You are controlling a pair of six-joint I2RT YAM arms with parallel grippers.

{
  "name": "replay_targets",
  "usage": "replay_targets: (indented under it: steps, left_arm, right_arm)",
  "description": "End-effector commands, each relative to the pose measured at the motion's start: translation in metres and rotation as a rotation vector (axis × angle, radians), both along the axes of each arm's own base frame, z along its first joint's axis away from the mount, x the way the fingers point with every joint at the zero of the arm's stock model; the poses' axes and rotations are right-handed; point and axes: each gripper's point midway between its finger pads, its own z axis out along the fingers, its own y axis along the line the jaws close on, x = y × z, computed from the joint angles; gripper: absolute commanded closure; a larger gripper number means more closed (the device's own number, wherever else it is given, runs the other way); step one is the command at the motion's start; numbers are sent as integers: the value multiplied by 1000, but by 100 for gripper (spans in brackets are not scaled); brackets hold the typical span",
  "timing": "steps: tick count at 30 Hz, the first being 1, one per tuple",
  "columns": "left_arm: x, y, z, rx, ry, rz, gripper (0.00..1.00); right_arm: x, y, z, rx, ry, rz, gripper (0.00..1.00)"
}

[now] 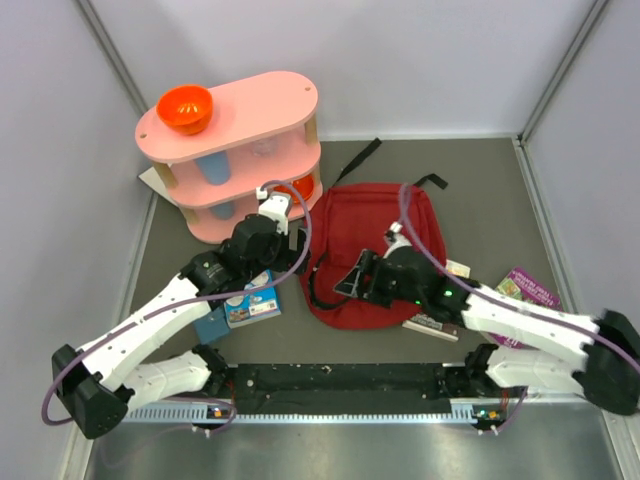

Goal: Pack the student bag
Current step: Unzip the student bag at the center of the board.

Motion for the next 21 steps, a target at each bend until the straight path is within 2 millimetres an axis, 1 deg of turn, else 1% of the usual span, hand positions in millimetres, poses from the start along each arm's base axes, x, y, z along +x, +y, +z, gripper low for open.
replay_targets:
  steps: [1, 2, 3, 4, 5, 6, 7, 8, 9, 10, 11, 12, 13, 14, 15, 16, 17, 18, 19, 20, 21]
  left_arm:
    - [0, -2, 2, -7, -14, -19, 6]
    - [0, -4, 2, -10, -11, -25, 6]
    - [-3, -11, 3, -19, -8, -70, 6]
    - [-2, -17, 8, -39, -20, -91, 7]
    - [-3, -23, 7, -47, -6, -110, 6]
    - [-3, -30, 16, -68, -11, -126, 6]
    - [-4, -39, 21, -85, -13, -153, 6]
    - [-8, -54, 20, -80, -5, -197, 7]
    - [-8, -66, 36, -96, -33, -225, 6]
    - [-11, -77, 41, -96, -44, -253, 6]
    - [-19, -100, 40, -94, -40, -312, 5]
    - [-21, -113, 54, -120, -59, -341, 5]
    - [-27, -128, 57, -144, -52, -392, 5]
    - [-30, -148, 54, -153, -44, -437, 5]
    - [-33, -163, 68, -190, -53, -487, 5]
    - [-35, -175, 71, -203, -50, -517, 5]
    - [-34, -193, 60, -207, -14, -566, 4]
    - [-31, -207, 76, -236, -34, -593, 5]
    - [-30, -218, 76, -245, -31, -618, 4]
    - [-29, -237, 58, -235, 14, -665, 4]
    - [-25, -251, 77, -262, -11, -694, 5]
  right_arm:
    - [17, -47, 76, -12, -239, -151, 26]
    - [15, -64, 73, -64, -244, -175, 26]
    - [21, -82, 79, -92, -288, -245, 26]
    - [20, -100, 86, -102, -314, -295, 18]
    - [18, -120, 78, -174, -302, -329, 15]
    - [24, -141, 75, -227, -311, -402, 13]
    - [25, -154, 74, -251, -308, -425, 10]
    - [28, -167, 69, -291, -299, -445, 10]
    - [33, -190, 59, -336, -245, -499, 9]
    - [37, -203, 55, -355, -222, -537, 9]
    - [40, -216, 52, -391, -215, -543, 8]
    - [46, -241, 49, -393, -170, -631, 8]
    - [48, -253, 48, -400, -154, -666, 7]
    - [49, -267, 49, -430, -152, -682, 6]
    - [48, -278, 49, -421, -123, -715, 6]
    - [45, -310, 45, -434, -65, -844, 1]
    - [44, -324, 42, -439, -40, -884, 1]
    - [41, -328, 38, -407, -8, -901, 1]
    - [35, -351, 33, -385, 44, -1014, 1]
    - [31, -355, 25, -363, 80, -1029, 1]
    - [31, -352, 21, -308, 108, -1027, 1]
